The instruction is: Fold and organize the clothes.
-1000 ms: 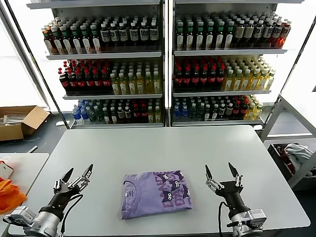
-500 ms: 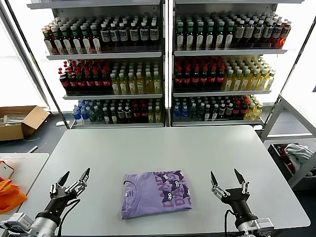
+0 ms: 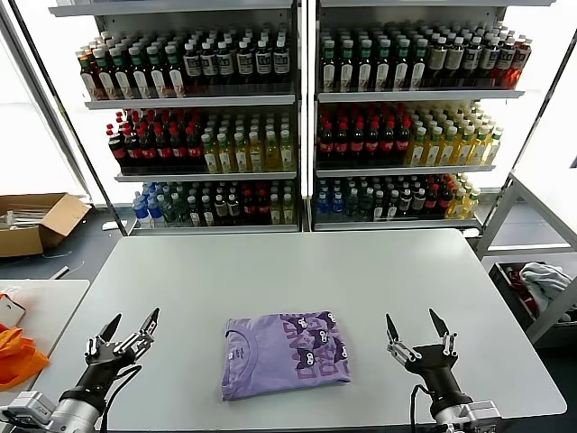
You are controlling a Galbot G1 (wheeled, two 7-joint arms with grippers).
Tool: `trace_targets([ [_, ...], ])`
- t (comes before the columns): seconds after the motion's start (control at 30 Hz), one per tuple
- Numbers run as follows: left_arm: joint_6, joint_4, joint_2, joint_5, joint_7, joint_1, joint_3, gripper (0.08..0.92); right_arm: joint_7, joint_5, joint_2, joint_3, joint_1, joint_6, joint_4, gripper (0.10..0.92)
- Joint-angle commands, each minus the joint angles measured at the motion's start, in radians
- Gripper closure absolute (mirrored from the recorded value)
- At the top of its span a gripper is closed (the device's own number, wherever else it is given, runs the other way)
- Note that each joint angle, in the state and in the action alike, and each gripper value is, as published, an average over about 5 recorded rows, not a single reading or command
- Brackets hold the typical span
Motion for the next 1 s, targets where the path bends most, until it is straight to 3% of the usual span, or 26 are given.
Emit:
trace_targets([
  [0.03,-0.002,0.001,-0.001,0.004,0.005,0.004,-0.003,0.177,-0.004,-0.032,0.001,-0.005,-0.013,-0.001,0.016,0.203],
  [1.0,0.000,-0.004,0.007,-0.013,0.008,0.004,-0.024,0.177,0.002,-0.026,-0.004,-0.024,-0.017,-0.007,0.013,0.203],
])
